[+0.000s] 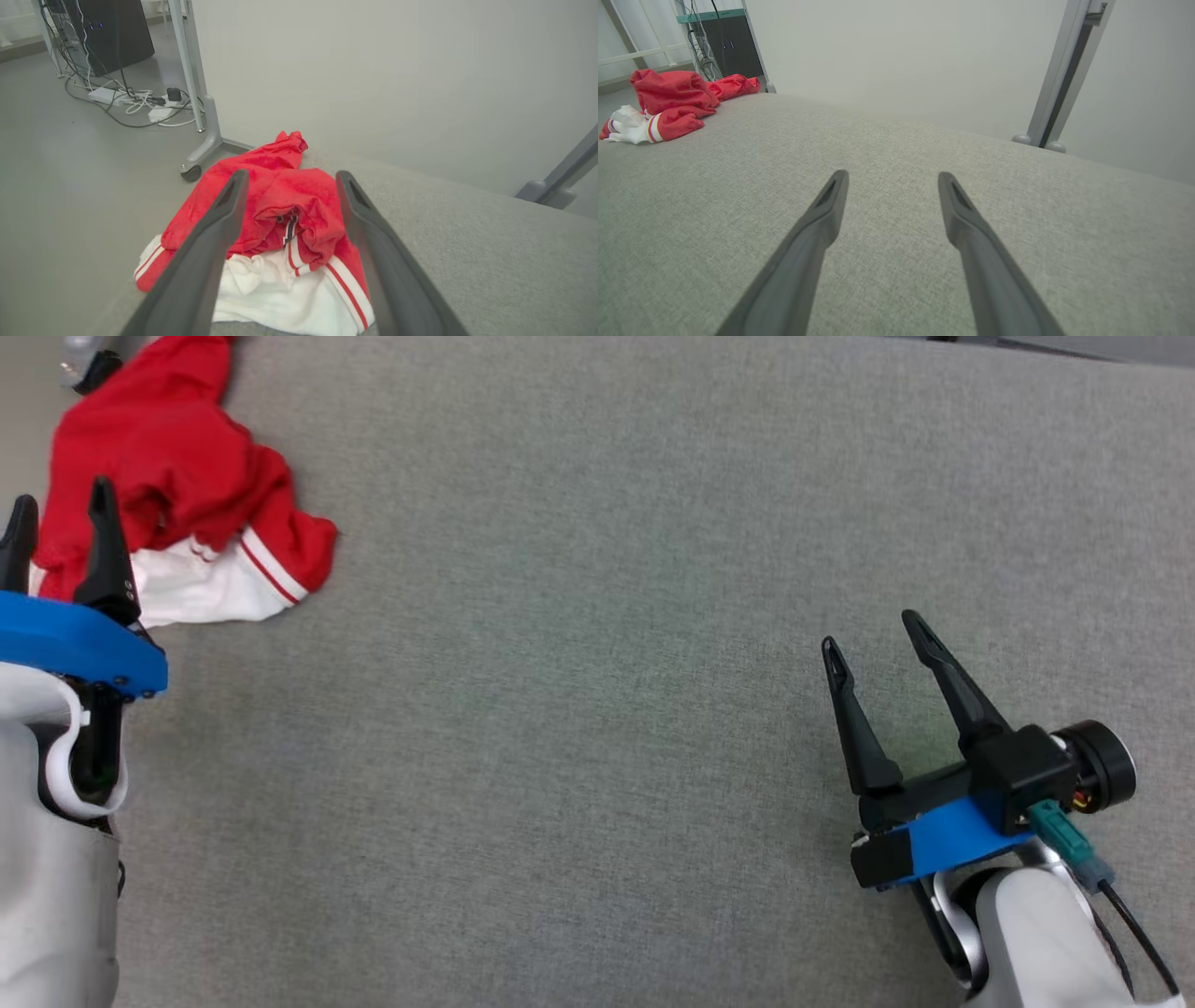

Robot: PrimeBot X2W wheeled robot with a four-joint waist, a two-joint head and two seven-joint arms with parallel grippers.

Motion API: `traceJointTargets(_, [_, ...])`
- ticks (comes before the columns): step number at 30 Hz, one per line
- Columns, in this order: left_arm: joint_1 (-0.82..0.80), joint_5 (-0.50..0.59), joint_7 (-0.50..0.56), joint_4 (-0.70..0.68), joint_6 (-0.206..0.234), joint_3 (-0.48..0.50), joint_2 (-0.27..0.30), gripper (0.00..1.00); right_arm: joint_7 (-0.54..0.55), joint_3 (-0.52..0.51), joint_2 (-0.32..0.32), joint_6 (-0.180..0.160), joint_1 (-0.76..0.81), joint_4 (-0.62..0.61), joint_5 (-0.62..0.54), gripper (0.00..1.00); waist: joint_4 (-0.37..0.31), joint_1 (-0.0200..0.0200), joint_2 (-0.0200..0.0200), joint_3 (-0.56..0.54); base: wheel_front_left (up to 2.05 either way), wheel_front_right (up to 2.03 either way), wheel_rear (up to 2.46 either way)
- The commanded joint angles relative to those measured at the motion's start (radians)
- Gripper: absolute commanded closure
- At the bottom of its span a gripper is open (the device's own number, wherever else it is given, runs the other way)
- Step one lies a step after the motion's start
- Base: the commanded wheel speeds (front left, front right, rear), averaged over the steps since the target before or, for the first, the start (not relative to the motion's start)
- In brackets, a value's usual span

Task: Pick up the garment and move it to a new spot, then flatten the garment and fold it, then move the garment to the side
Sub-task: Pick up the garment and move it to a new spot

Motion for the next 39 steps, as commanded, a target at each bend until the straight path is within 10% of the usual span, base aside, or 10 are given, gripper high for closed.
traceJointTargets(1, [-0.036,-0.027,0.011,0.042,-0.008,-0.001,-0.014,0.0,0.007,0.003,-0.003,0.0,-0.014,-0.018,-0.012,0.0,-0.002,-0.0003,0.0,0.032,0.0,0.0,0.0])
traceJointTargets(18, [-0.251,-0.067,-0.083,0.44,-0.051,-0.072,0.012,0.0,0.015,-0.023,-0.003,0.0,-0.007,-0.098,-0.038,0.0,-0.085,-0.0003,0.0,0.167,0.0,0.0,0.0])
traceJointTargets(22, [-0.285,-0.082,-0.122,0.458,-0.052,-0.114,0.005,1.0,0.007,-0.026,-0.003,0.0,-0.006,-0.089,-0.031,0.0,-0.091,-0.0003,0.0,0.158,0.0,0.0,0.0])
traceJointTargets(39, [-0.325,-0.055,-0.13,0.192,-0.05,-0.432,0.199,1.0,-0.07,0.005,-0.003,0.0,0.04,0.104,0.139,0.0,-0.157,-0.0003,0.0,-0.186,0.0,0.0,0.0])
